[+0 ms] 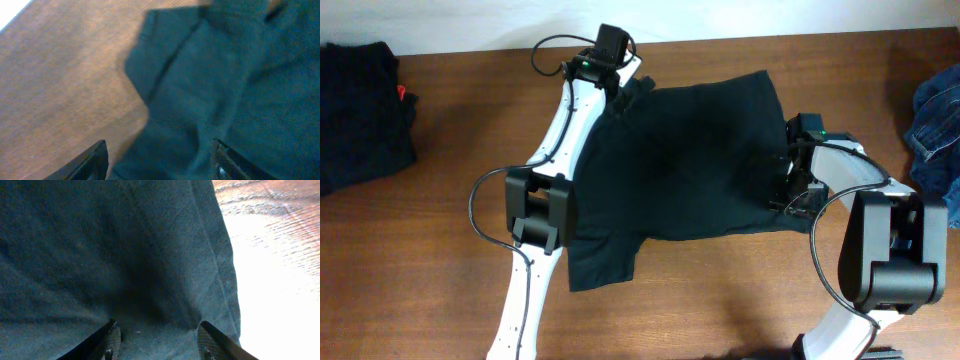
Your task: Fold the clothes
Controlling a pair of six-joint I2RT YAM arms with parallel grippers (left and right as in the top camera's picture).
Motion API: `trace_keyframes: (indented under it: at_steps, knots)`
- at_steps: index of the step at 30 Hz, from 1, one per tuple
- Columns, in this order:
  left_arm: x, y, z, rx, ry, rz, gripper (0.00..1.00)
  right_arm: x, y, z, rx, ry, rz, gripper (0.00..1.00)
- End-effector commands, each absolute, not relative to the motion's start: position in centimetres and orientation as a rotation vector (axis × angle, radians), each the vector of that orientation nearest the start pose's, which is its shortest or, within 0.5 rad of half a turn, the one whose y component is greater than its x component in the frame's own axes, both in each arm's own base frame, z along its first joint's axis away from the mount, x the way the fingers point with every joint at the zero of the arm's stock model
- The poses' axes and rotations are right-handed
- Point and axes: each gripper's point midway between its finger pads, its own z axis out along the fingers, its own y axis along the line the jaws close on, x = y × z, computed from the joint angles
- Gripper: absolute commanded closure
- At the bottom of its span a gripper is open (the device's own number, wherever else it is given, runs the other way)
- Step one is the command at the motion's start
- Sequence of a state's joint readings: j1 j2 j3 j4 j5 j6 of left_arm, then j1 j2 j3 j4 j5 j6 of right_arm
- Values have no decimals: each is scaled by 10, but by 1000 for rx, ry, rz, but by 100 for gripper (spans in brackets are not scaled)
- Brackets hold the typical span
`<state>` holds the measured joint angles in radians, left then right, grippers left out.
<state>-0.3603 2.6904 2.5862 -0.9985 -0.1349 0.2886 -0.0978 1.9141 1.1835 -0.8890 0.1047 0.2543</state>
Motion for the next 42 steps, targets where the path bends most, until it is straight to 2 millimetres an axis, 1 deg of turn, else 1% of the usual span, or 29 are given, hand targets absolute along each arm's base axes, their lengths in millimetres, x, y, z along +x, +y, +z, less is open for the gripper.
trace_keyframes:
  at_steps: [1, 4, 9, 12, 14, 19, 22, 27, 30, 31, 33, 34, 39, 42]
  knots:
    - [579, -212, 56, 829, 2524, 125, 35, 306, -51, -25, 587, 3169, -187, 45]
    - [576, -216, 51, 844, 2532, 121, 35, 306, -51, -25, 588, 3170, -187, 45]
    - [576, -215, 51, 842, 2534, 122, 35, 306, -51, -24, 587, 3172, -188, 45]
    - [574, -214, 46, 845, 2543, 123, 35, 306, -51, -24, 587, 3172, -188, 45]
    - [573, -213, 40, 849, 2552, 124, 35, 306, -51, -24, 587, 3172, -188, 45]
    - [573, -212, 19, 849, 2560, 138, 35, 306, -51, -24, 588, 3172, -188, 45]
    - [578, -204, 17, 826, 2548, 209, 36, 306, -51, -24, 587, 3172, -188, 44]
    - [589, -191, 25, 778, 2513, 329, 51, 306, -51, -25, 588, 3172, -188, 44]
    - [591, -189, 26, 769, 2509, 340, 54, 306, -51, -25, 588, 3172, -188, 44]
    - [592, -188, 26, 766, 2509, 340, 56, 306, -51, -25, 587, 3172, -188, 44]
    - [593, -187, 26, 761, 2506, 340, 64, 306, -51, -25, 587, 3172, -188, 44]
    - [594, -187, 27, 760, 2503, 340, 66, 306, -51, -25, 588, 3172, -188, 44]
    - [600, -188, 33, 741, 2476, 334, 67, 306, -51, -25, 588, 3172, -188, 44]
    - [604, -184, 35, 723, 2467, 334, 66, 306, -51, -25, 588, 3172, -188, 44]
